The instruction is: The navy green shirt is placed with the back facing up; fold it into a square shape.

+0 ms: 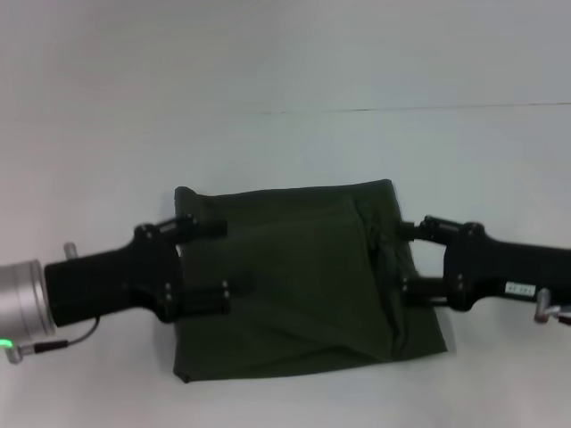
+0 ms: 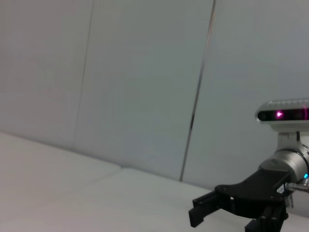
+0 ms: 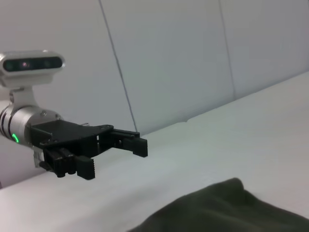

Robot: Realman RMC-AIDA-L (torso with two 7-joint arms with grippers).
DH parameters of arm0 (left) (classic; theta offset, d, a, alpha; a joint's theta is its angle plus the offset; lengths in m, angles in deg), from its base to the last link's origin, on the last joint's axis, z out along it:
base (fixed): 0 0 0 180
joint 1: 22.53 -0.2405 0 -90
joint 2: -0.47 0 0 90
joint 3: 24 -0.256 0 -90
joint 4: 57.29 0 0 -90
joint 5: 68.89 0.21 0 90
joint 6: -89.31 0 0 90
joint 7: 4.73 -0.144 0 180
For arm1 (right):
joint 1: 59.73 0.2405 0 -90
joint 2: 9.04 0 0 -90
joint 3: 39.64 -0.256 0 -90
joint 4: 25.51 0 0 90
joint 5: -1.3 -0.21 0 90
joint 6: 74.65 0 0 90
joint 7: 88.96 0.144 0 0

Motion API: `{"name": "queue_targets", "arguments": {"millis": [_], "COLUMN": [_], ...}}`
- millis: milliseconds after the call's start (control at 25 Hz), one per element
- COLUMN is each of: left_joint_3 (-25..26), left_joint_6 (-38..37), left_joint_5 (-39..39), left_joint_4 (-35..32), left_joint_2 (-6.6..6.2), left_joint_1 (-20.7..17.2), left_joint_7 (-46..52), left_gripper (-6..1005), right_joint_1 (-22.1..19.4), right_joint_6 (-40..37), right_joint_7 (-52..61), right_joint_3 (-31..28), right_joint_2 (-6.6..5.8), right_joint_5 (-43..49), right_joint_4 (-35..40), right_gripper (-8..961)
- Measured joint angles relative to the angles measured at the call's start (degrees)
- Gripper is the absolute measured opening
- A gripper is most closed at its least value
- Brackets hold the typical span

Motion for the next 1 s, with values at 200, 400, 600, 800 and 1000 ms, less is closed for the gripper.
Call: {"name": "queue_targets", "arguments": {"millis": [200, 400, 600, 800, 1000], "left_joint_3": [-0.13, -0.35, -0.56, -0.64, -0.91], "left_joint_6": [2.19, 2.61, 2.62, 2.62, 2.63], "left_joint_5": [2.57, 3.72, 3.87, 5.04, 5.06], "left_joint_4": [3.35, 3.71, 3.73, 3.82, 4.50], "left_joint_2": [-0.04, -0.21, -0.18, 0.09, 0.36], "left_joint_1": [0.91, 1.23, 1.13, 1.13, 0.87], "left_joint_7": [-2.27, -2.63, -3.06, -3.57, -4.74], "left_gripper": [883, 882, 880, 879, 878], "right_joint_1": [-0.56, -0.60, -0.67, -0.71, -0.64], "right_joint_6": [1.02, 1.18, 0.80, 0.64, 0.62], "right_joint_7": [-8.29, -10.27, -10.78, -10.89, -11.01], "right_joint_3": [-0.12, -0.07, -0.08, -0.10, -0.09], "right_joint_2": [0.25, 0.30, 0.33, 0.33, 0.30], "right_joint_5": [-0.04, -0.12, -0.26, -0.45, -0.50], "right_joint_4": [-4.68, -5.98, -6.08, -6.12, -6.15], "right_gripper": [921, 917, 915, 915, 915]}}
